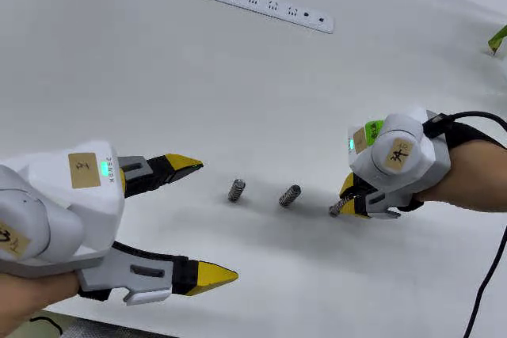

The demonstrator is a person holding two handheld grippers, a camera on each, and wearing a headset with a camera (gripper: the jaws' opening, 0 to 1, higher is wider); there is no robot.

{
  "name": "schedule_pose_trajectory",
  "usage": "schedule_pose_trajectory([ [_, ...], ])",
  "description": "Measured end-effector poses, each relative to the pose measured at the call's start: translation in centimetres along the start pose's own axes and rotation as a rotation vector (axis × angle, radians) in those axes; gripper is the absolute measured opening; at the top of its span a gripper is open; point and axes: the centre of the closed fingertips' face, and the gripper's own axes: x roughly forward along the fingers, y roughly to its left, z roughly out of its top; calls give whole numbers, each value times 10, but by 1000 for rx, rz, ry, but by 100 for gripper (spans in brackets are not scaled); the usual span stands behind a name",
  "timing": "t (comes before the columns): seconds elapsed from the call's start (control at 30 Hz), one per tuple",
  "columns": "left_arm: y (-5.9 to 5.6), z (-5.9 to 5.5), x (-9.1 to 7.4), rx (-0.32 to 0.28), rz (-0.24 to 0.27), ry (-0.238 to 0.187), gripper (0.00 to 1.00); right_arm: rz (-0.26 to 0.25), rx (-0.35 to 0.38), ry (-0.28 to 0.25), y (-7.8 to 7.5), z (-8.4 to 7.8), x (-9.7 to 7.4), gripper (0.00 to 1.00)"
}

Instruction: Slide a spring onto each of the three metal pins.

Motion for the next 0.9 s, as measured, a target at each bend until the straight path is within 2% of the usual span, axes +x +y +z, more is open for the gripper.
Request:
schedule_pose_trajectory([
  [0.6, -2, 1, -2, 3, -4, 8, 77, 4, 2, 0, -1, -3, 9, 12],
  [0.9, -4, 2, -4, 12, -7, 11, 78, -13, 14, -23, -3, -2, 1, 18],
])
